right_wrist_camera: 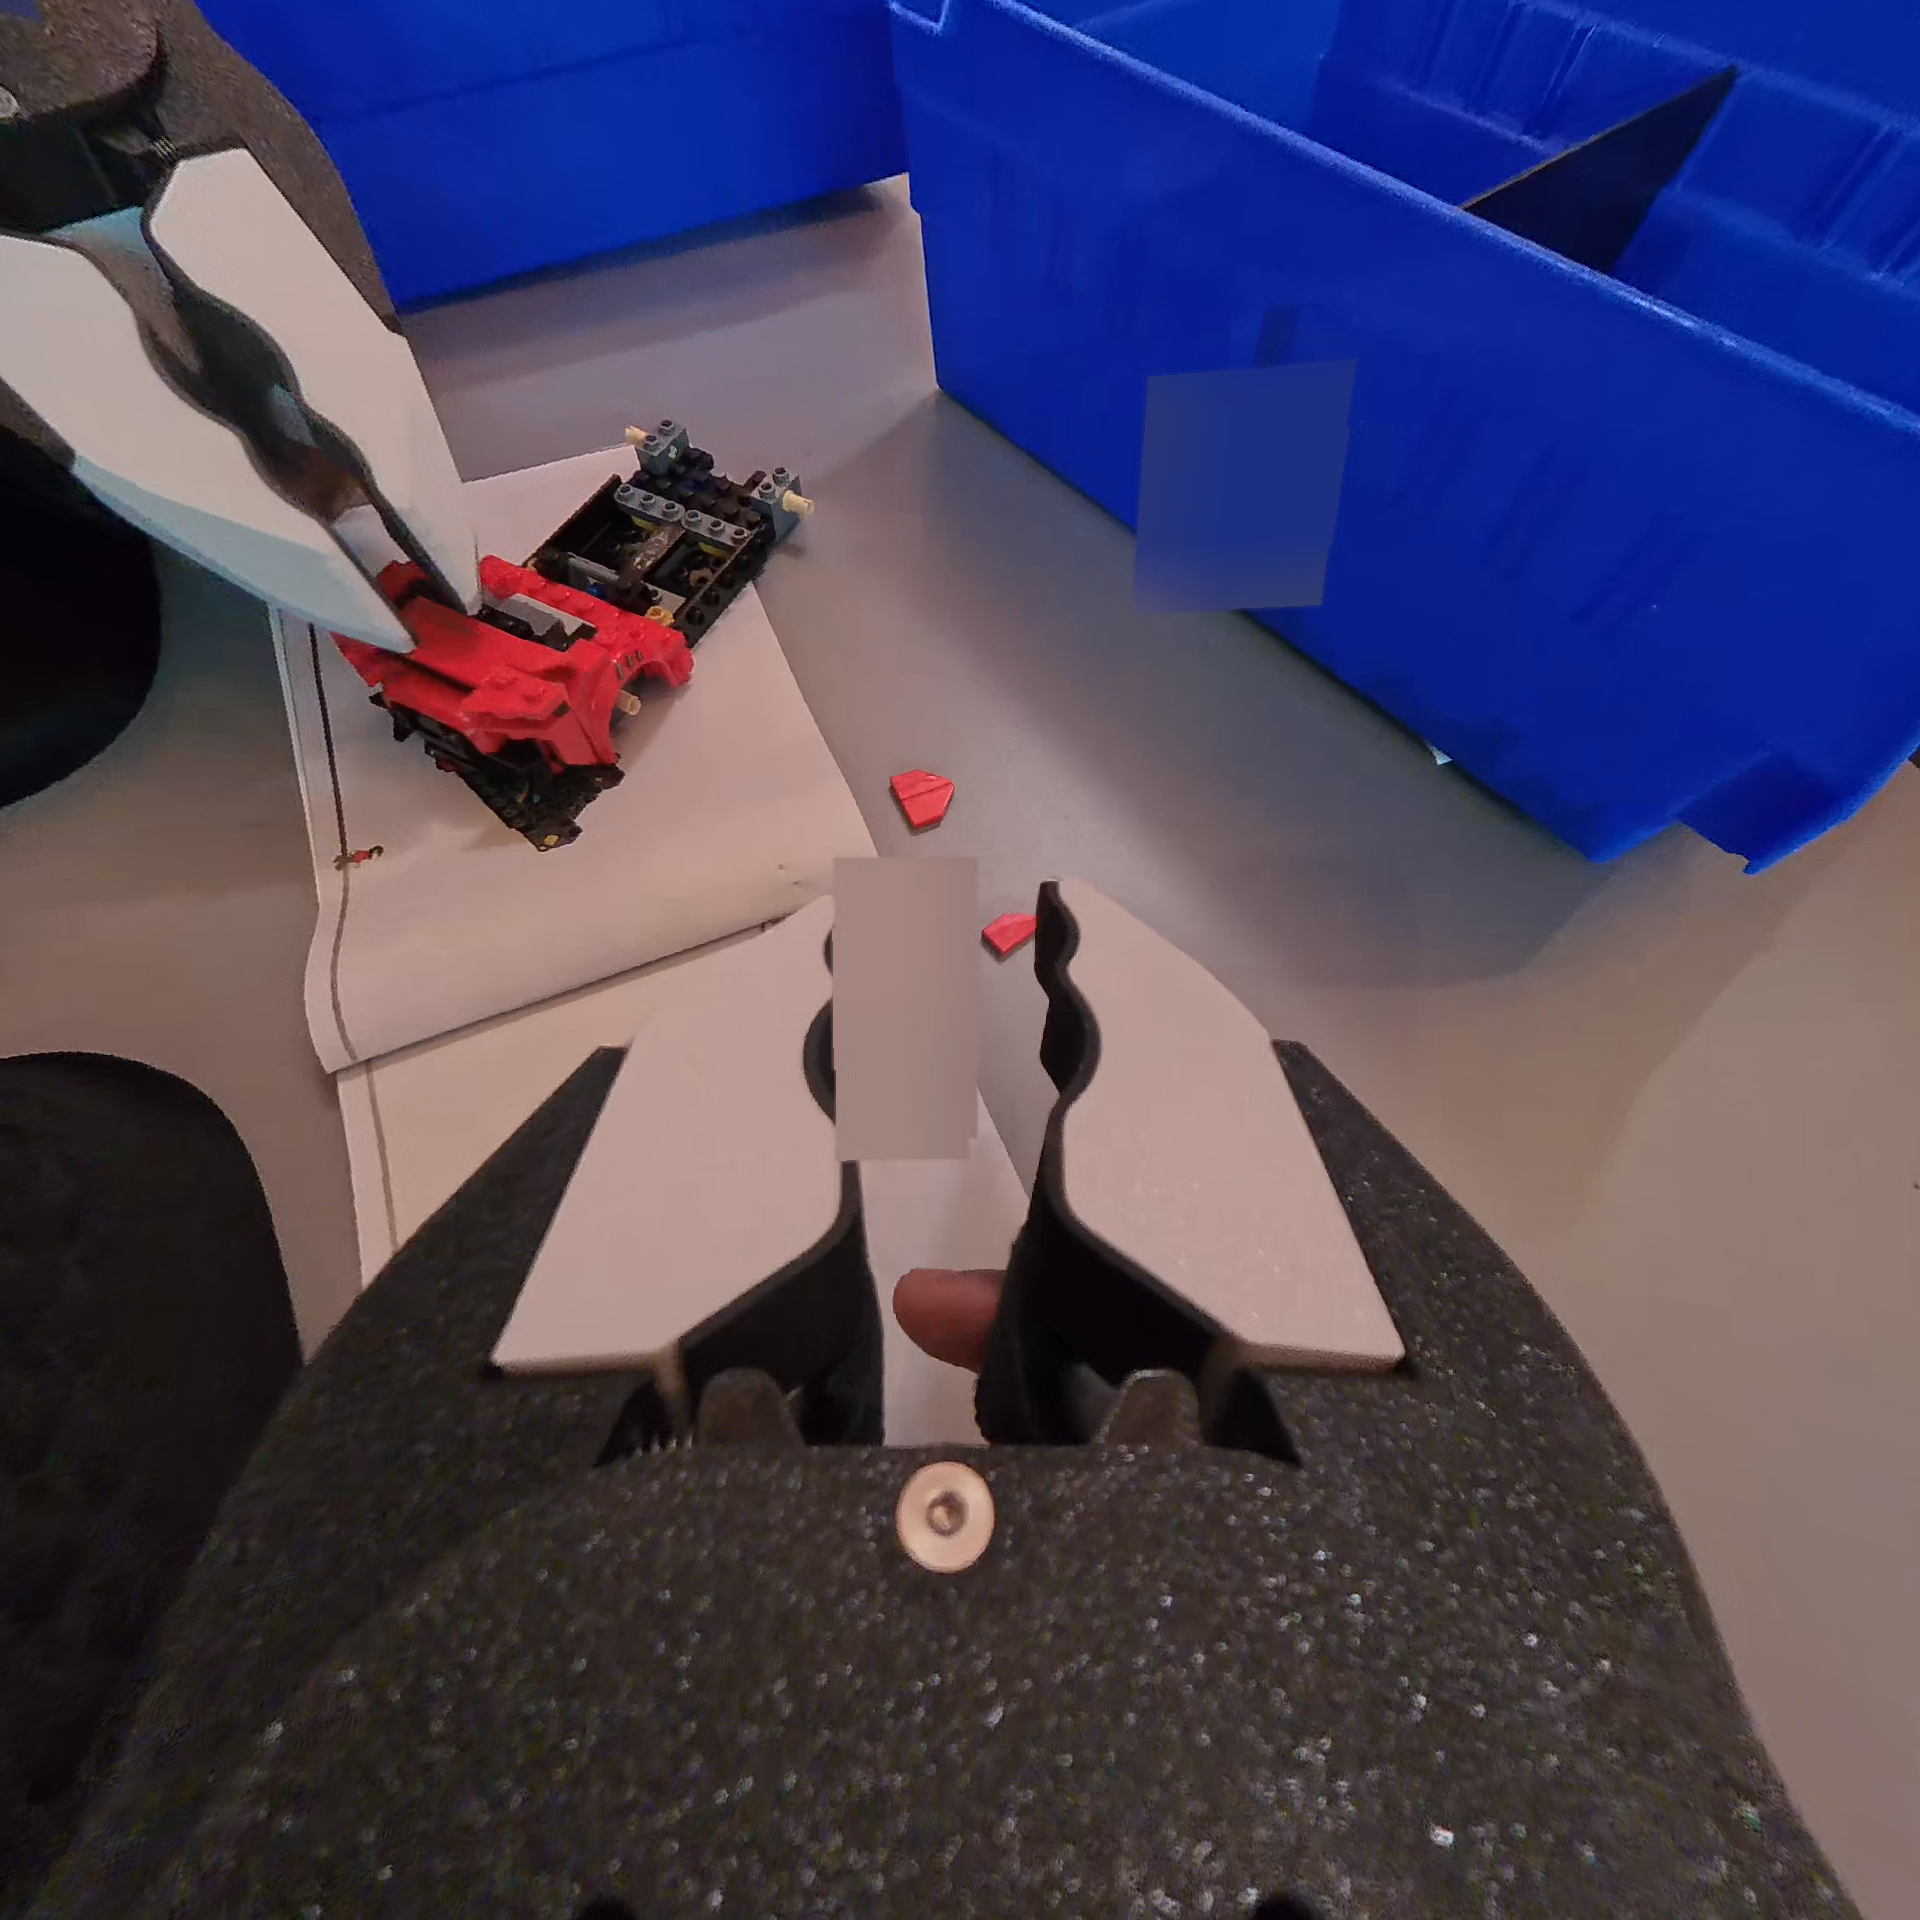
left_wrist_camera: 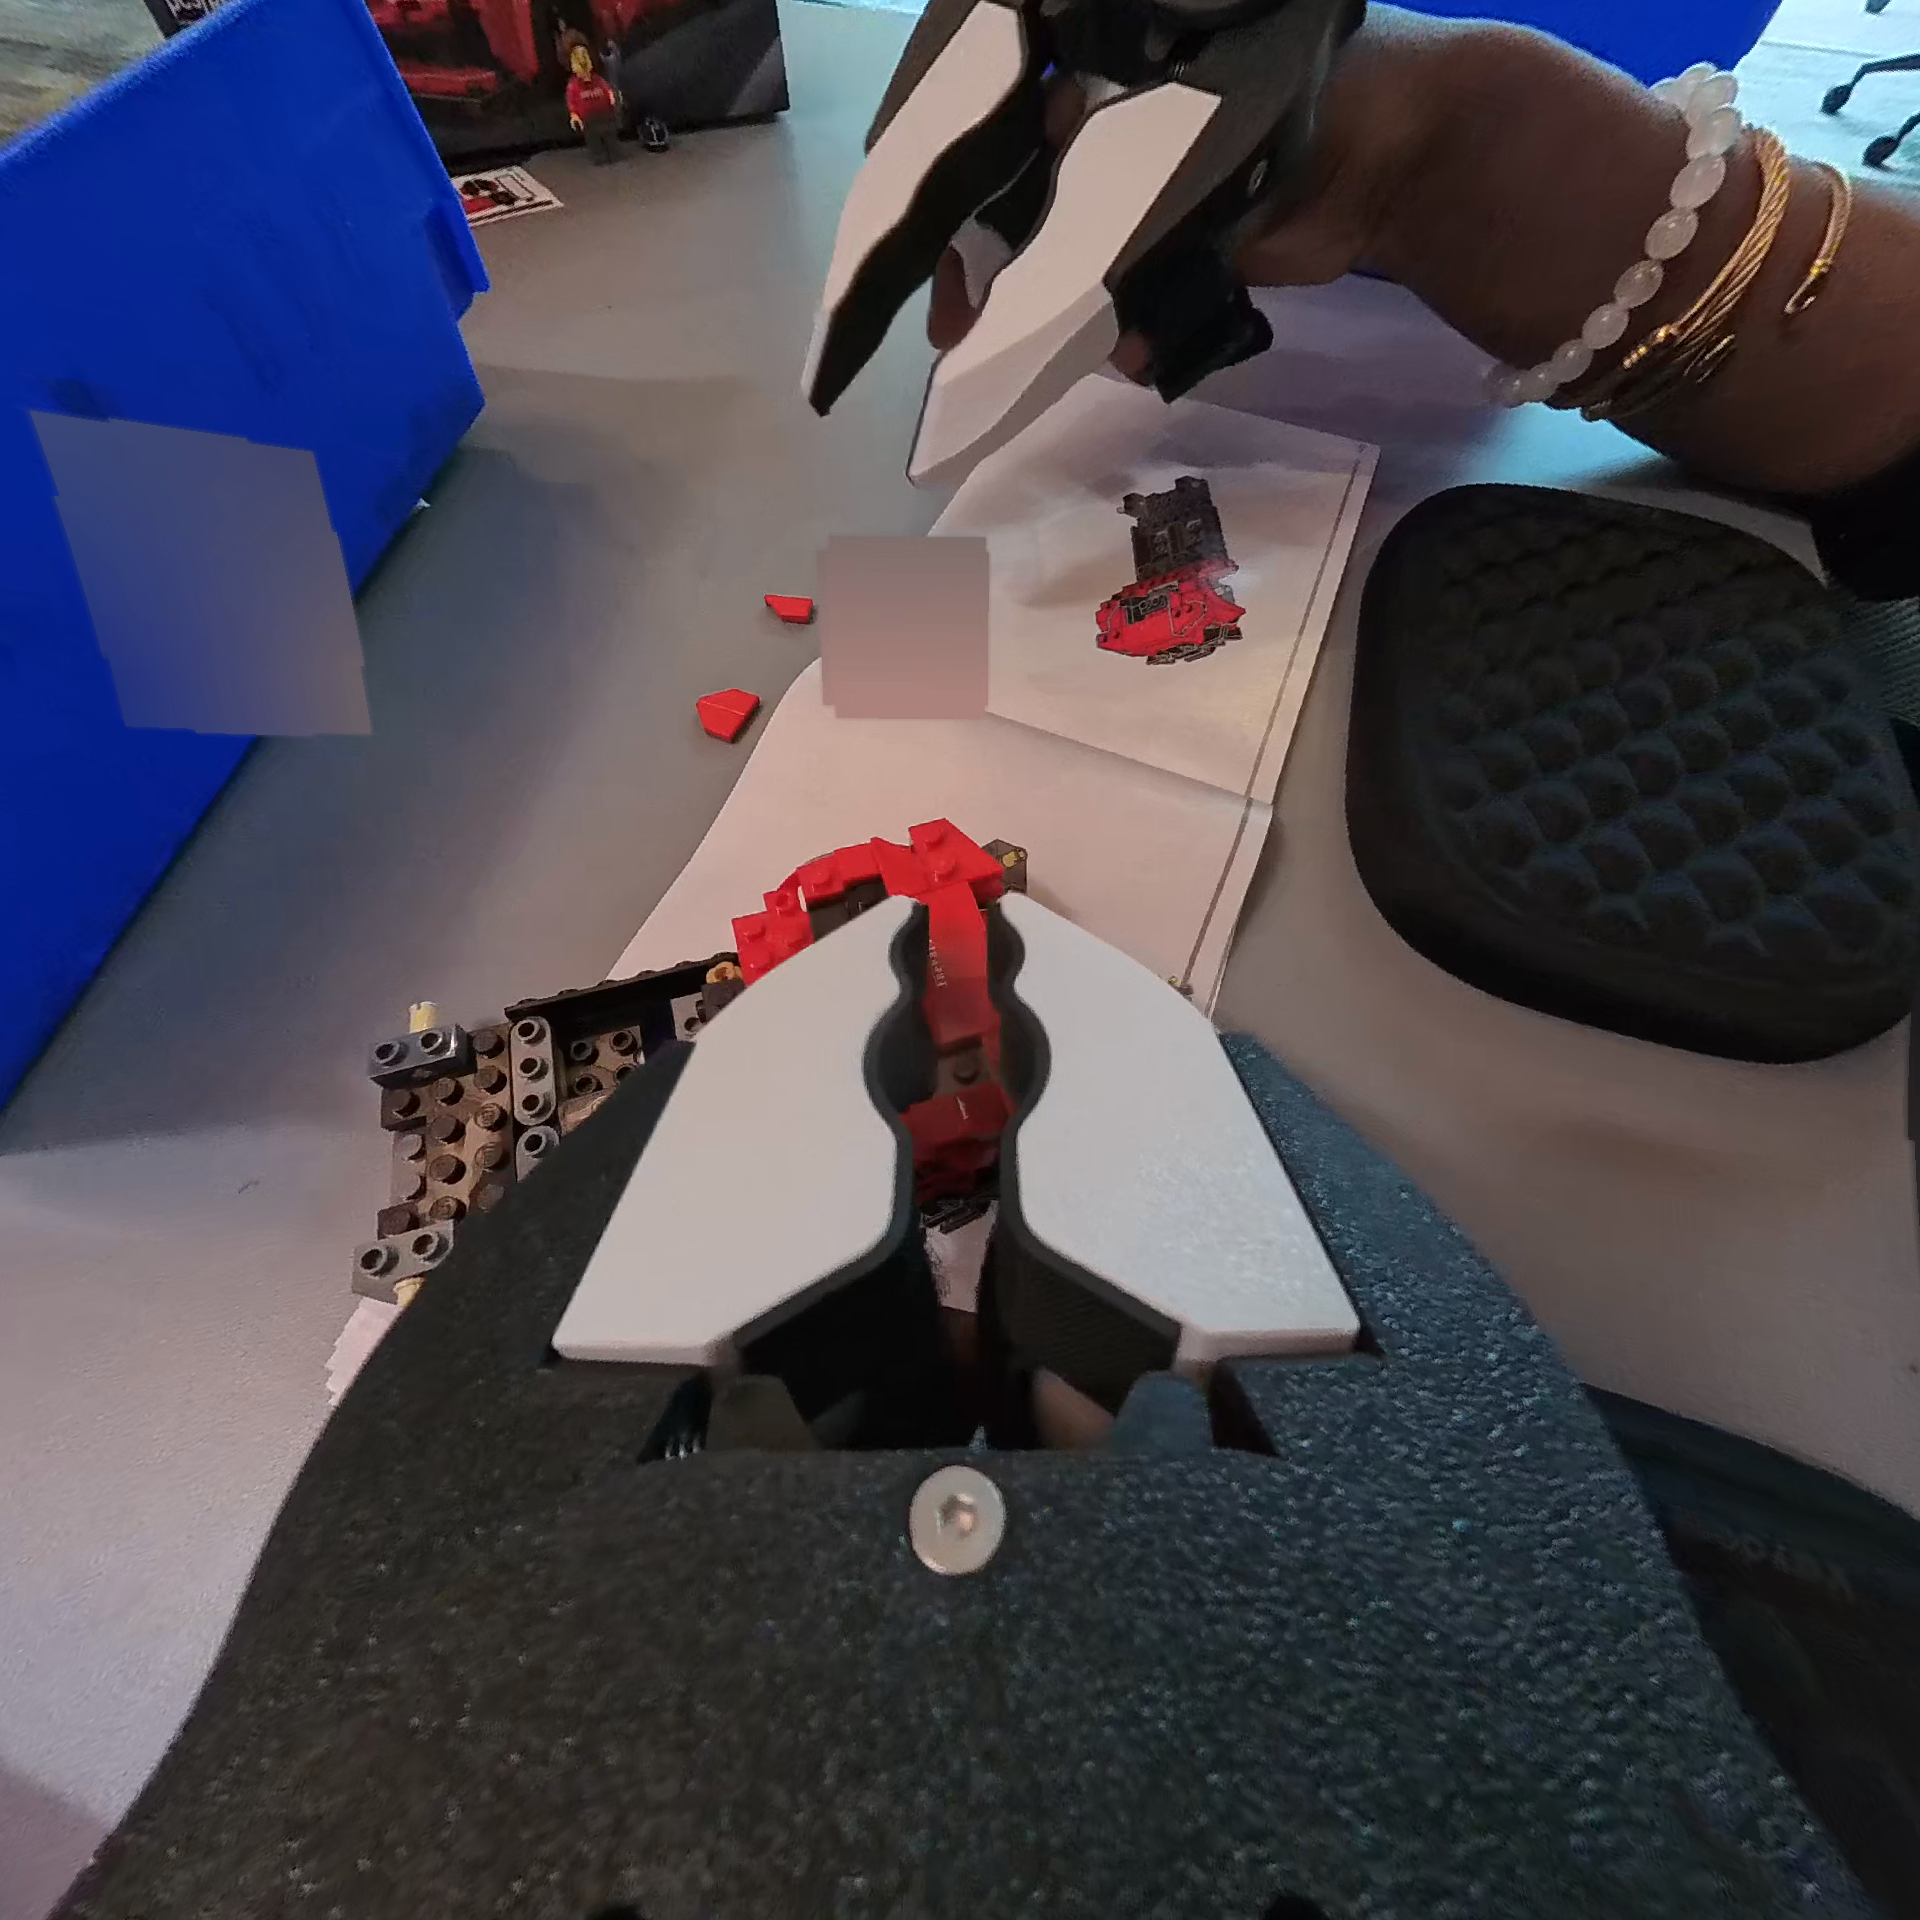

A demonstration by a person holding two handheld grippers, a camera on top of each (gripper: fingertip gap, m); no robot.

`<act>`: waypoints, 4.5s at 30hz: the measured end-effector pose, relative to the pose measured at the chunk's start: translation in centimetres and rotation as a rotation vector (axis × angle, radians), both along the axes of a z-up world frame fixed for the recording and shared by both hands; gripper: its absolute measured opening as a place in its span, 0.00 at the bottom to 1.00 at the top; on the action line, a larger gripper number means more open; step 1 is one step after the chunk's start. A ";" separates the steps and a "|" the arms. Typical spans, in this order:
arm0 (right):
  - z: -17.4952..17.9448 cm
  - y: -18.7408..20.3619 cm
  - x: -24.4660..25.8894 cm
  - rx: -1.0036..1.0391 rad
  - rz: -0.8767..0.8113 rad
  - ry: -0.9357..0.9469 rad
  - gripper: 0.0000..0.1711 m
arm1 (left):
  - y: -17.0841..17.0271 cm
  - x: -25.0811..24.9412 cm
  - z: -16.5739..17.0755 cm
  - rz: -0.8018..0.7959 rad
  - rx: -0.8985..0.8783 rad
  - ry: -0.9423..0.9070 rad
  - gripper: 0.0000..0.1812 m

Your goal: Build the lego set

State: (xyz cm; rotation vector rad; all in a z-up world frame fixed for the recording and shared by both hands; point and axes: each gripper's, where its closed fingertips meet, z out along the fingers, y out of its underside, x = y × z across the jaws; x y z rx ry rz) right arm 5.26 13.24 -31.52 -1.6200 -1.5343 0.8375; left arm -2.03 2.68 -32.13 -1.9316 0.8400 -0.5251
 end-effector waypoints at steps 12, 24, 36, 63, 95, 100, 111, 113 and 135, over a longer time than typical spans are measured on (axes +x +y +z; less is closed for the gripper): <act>0.1 -0.7 -0.3 -0.003 0.040 0.023 0.07 | 0.0 0.0 -0.1 -0.004 -0.005 0.003 0.02; -1.9 -6.5 -5.7 -0.578 0.084 0.022 0.11 | 1.2 -0.1 0.2 0.044 0.044 0.019 0.02; -2.5 -6.5 -7.8 -0.672 -0.011 -0.025 0.26 | 1.7 0.2 -0.5 0.043 0.015 0.038 0.00; -2.5 -6.4 -7.8 -0.583 0.000 -0.008 0.26 | 1.6 0.2 -0.6 0.042 0.002 0.031 0.00; 1.8 0.6 -2.9 -0.338 -0.116 0.103 0.16 | 1.7 0.2 0.1 0.045 0.021 0.007 0.00; -1.4 0.9 -1.9 -0.257 -0.059 -0.155 0.12 | 2.2 -1.1 4.6 0.126 0.170 -0.141 0.08; -3.6 1.6 -1.6 -0.058 0.302 -0.374 0.14 | -1.6 -2.3 9.9 0.133 0.270 -0.240 0.12; -3.9 1.7 -1.8 -0.069 0.352 -0.386 0.14 | -2.4 -2.0 9.7 0.117 0.258 -0.224 0.12; -3.0 0.9 -1.7 -0.046 0.410 -0.288 0.15 | -4.1 -4.0 5.9 0.206 0.198 -0.149 0.12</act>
